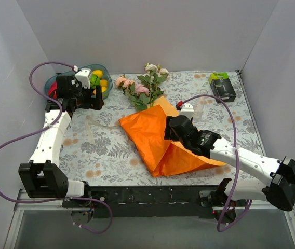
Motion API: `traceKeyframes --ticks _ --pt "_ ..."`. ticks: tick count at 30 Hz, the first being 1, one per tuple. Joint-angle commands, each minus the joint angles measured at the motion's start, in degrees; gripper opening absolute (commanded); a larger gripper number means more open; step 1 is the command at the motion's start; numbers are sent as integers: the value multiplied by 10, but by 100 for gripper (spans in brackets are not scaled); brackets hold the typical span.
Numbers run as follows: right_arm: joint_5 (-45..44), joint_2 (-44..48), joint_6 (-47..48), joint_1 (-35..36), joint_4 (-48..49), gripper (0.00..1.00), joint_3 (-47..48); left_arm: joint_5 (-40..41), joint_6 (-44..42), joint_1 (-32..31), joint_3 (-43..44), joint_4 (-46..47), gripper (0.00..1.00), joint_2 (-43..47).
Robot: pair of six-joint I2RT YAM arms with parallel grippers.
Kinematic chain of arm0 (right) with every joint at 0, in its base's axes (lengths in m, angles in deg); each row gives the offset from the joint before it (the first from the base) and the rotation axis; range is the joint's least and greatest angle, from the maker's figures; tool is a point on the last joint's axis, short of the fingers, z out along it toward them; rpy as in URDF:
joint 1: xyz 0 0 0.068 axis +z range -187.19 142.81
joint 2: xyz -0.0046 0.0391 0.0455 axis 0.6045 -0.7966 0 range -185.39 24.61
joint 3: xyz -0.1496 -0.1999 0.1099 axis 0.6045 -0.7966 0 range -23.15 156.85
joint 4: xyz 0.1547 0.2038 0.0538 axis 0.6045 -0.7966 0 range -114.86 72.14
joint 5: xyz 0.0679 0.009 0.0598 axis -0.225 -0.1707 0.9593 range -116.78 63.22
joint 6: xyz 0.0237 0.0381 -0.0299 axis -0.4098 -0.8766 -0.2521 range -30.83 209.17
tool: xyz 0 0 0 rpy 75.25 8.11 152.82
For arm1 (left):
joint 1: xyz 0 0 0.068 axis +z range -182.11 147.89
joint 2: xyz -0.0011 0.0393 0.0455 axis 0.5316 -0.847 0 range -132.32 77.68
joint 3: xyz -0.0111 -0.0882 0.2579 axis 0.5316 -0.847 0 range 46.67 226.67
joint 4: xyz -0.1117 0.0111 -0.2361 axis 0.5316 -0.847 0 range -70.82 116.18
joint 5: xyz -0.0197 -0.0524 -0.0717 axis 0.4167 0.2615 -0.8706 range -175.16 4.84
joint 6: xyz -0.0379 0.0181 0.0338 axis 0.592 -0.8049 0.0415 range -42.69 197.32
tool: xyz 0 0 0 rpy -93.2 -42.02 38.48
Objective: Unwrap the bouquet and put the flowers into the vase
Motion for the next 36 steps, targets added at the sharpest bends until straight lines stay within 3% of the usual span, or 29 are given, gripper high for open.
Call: traceKeyframes --ticks 1,8,18,36 --pt "131 -2 62 -45 130 68 1 8 -6 -1 25 -12 98 16" --pt "193 -56 86 -96 156 67 17 16 -12 -1 19 -15 98 24" --pt "162 -46 94 -110 214 63 -72 14 -19 -1 11 -16 98 28" --pt "144 -73 130 -137 230 63 -71 14 -15 -1 -21 -14 98 39"
